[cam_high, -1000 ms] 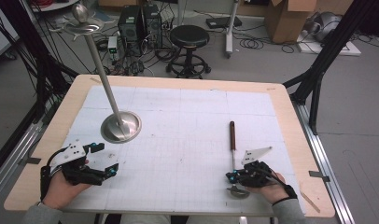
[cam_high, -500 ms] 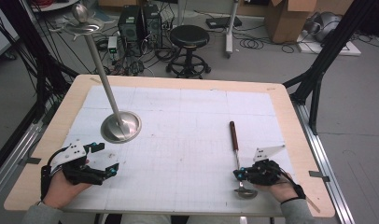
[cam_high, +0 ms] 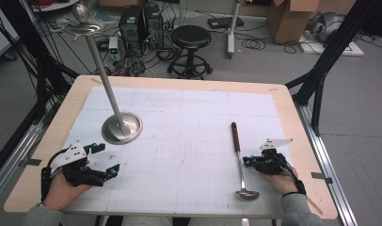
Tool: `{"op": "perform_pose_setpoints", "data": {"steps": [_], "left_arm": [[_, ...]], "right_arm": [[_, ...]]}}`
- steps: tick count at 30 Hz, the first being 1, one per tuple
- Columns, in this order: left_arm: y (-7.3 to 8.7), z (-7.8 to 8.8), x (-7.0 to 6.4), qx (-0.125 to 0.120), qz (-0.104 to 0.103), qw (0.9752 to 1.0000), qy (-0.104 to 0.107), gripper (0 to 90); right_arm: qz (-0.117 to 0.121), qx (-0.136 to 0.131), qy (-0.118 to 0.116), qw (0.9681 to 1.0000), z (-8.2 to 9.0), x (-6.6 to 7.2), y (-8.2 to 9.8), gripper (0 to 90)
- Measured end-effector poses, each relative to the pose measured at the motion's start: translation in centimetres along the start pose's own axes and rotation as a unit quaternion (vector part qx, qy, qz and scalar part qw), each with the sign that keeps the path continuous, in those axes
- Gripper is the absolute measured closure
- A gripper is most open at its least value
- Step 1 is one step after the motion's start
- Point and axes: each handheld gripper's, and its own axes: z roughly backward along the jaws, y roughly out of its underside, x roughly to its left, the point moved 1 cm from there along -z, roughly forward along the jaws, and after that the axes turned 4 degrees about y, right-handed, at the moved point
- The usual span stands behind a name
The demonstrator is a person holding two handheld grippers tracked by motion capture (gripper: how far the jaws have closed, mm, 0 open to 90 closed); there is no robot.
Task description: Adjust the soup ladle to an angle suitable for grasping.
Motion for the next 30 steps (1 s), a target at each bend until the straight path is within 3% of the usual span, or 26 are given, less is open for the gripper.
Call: {"op": "perform_pose_setpoints", "data": {"steps": [17,30], "left_arm": [[0.0,0.0,0.0,0.0,-0.001,1.0,-0.003,1.8],[0.0,0.0,0.0,0.004,0.001,1.0,-0.002,1.7]], "right_arm": [[0.017,0.0,0.003,0.9999,-1.3,0.2,-1.2,90.0],[0.037,0.014,-0.022,0.999,-3.0,1.5,-3.0,90.0]]}}
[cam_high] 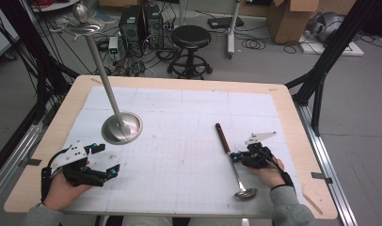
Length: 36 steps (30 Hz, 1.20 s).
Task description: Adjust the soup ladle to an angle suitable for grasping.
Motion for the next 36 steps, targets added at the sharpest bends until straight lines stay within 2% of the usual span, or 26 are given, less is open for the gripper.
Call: {"op": "perform_pose_setpoints", "data": {"steps": [3,5,7,9,12,17,19,21,23,26,31,32,36], "left_arm": [[0.0,0.0,0.0,-0.001,0.0,1.0,0.0,1.8],[0.0,0.0,0.0,0.0,0.001,1.0,0.0,1.8],[0.0,0.0,0.0,0.0,0.001,1.0,0.0,1.8],[0.0,0.0,0.0,-0.001,0.0,1.0,0.0,1.8],[0.0,0.0,0.0,0.0,0.002,1.0,0.0,1.8],[0.0,0.0,0.0,0.0,0.002,1.0,0.001,1.8],[0.0,0.1,0.0,0.0,0.002,1.0,-0.001,1.8],[0.0,0.1,0.0,-0.001,0.001,1.0,0.0,1.8],[0.0,0.0,0.0,0.0,0.001,1.0,0.0,1.7],[0.1,0.0,0.0,0.001,0.001,1.0,0.0,1.7],[0.1,0.0,0.0,0.003,0.0,1.0,0.0,1.8],[0.1,0.0,0.0,0.003,0.001,1.0,0.0,1.8],[0.1,0.0,0.0,0.003,0.001,1.0,0.0,1.7]], "right_arm": [[0.009,0.007,-0.013,0.9999,-0.5,0.7,-0.5,90.0],[0.025,0.014,-0.011,0.9995,-0.8,1.3,-1.0,90.0],[0.031,0.022,-0.021,0.999,-1.2,1.8,-1.4,90.0],[0.047,0.028,-0.018,0.9983,-1.5,2.3,-1.9,90.0],[0.065,0.034,-0.028,0.9969,-2.1,3.0,-2.5,90.0],[0.072,0.052,-0.025,0.9957,-2.7,4.0,-3.4,90.0],[0.079,0.054,-0.046,0.9944,-3.0,4.5,-3.5,90.0],[0.087,0.056,-0.043,0.9937,-3.1,5.0,-3.8,90.0],[0.09,0.06,-0.06,0.9923,-3.3,5.4,-4.0,90.0],[0.099,0.068,-0.065,0.9906,-3.6,5.8,-4.4,90.0],[0.103,0.096,-0.073,0.9874,-4.0,5.8,-5.2,90.0],[0.106,0.099,-0.072,0.9867,-4.1,5.8,-5.3,90.0],[0.109,0.097,-0.056,0.9876,-4.5,6.1,-5.9,90.0]]}}
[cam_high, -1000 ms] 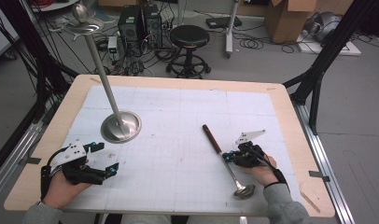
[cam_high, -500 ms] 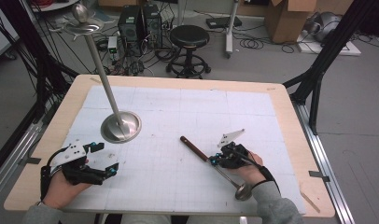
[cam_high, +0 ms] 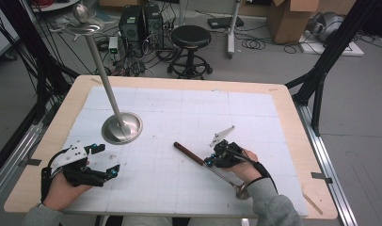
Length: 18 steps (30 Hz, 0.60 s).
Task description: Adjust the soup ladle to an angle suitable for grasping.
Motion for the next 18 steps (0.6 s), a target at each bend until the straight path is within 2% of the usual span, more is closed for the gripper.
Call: {"op": "perform_pose_setpoints", "data": {"steps": [4,11,13,15,18], "left_arm": [[0.0,0.0,0.0,0.0,0.0,1.0,0.0,1.8],[0.0,0.0,0.0,-0.001,0.001,1.0,0.001,1.7],[0.0,0.0,0.0,-0.001,0.001,1.0,0.001,1.8],[0.0,0.0,0.0,-0.001,0.001,1.0,0.001,1.8],[0.0,0.0,0.0,0.0,0.001,1.0,0.001,1.7]], "right_arm": [[0.003,0.001,0.012,0.9999,-0.4,0.1,-0.7,90.0],[0.018,0.006,-0.001,0.9998,-1.2,1.0,-1.8,90.0],[0.026,0.008,0.002,0.9996,-1.4,1.3,-2.0,90.0],[0.025,0.004,-0.01,0.9996,-1.4,1.5,-2.1,90.0],[0.029,0.005,-0.009,0.9995,-1.7,2.1,-2.3,90.0]]}}
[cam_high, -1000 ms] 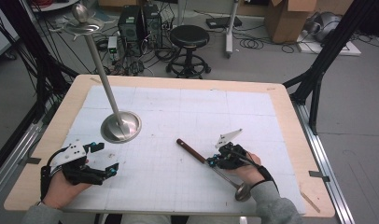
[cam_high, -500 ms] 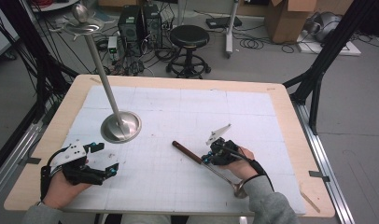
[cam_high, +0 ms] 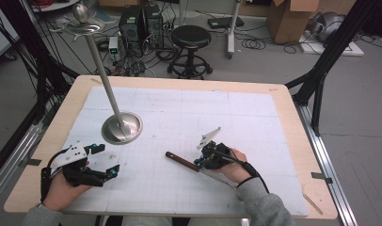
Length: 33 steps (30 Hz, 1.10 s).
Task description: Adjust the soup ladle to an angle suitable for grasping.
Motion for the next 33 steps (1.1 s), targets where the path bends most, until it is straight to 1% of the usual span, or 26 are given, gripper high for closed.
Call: {"op": "perform_pose_setpoints", "data": {"steps": [2,5,6,9,11,14,16,17,20,22,25,27,28,30,33], "left_arm": [[0.0,0.0,0.0,-0.001,0.0,1.0,0.0,1.8],[0.0,0.0,0.0,0.0,0.0,1.0,0.0,1.8],[0.0,0.0,0.0,0.0,0.0,1.0,0.0,1.7],[0.0,0.0,0.0,-0.001,0.0,1.0,0.0,1.7],[0.0,0.0,0.0,-0.001,-0.001,1.0,0.0,1.7],[0.0,0.0,0.0,0.0,-0.002,1.0,0.0,1.8],[0.0,0.0,0.0,0.0,-0.002,1.0,0.001,1.8],[0.0,0.0,0.0,0.0,-0.002,1.0,0.001,1.7],[0.0,0.0,0.0,-0.001,-0.001,1.0,0.001,1.8],[-0.1,0.1,0.0,0.0,-0.002,1.0,0.002,1.7],[-0.1,0.1,0.0,-0.003,-0.003,1.0,0.001,1.8],[-0.1,0.1,0.0,-0.003,-0.003,1.0,0.001,1.7],[-0.1,0.2,0.0,-0.003,-0.004,1.0,0.0,1.8],[-0.2,0.3,-0.1,-0.007,-0.007,1.0,0.0,1.8],[-0.3,0.4,-0.1,-0.011,-0.005,0.9999,-0.001,1.8]], "right_arm": [[0.001,-0.001,-0.011,0.9999,-0.1,0.3,-0.2,90.0],[0.011,-0.002,-0.012,0.9999,-0.4,0.9,-0.5,90.0],[0.011,-0.002,-0.016,0.9998,-0.5,1.1,-0.6,90.0],[0.022,-0.001,-0.021,0.9995,-0.7,1.7,-0.9,90.0],[0.022,-0.003,-0.037,0.9991,-0.8,2.1,-1.0,90.0],[0.035,0.0,-0.043,0.9985,-1.0,2.7,-1.2,90.0],[0.039,0.0,-0.055,0.9977,-1.1,3.0,-1.3,90.0],[0.041,0.002,-0.052,0.9978,-1.1,3.2,-1.3,90.0],[0.044,0.001,-0.057,0.9974,-1.1,3.4,-1.3,90.0],[0.047,0.001,-0.053,0.9975,-1.1,3.5,-1.4,90.0],[0.043,-0.018,-0.047,0.9978,-0.4,3.3,-1.6,89.9],[0.035,-0.035,-0.043,0.9979,0.4,3.1,-1.6,89.6],[0.031,-0.04,-0.044,0.9977,0.8,3.1,-1.6,87.6],[0.027,-0.047,-0.056,0.9969,1.3,3.1,-1.6,81.4],[0.035,-0.049,-0.063,0.9962,1.9,3.5,-1.6,67.1]]}}
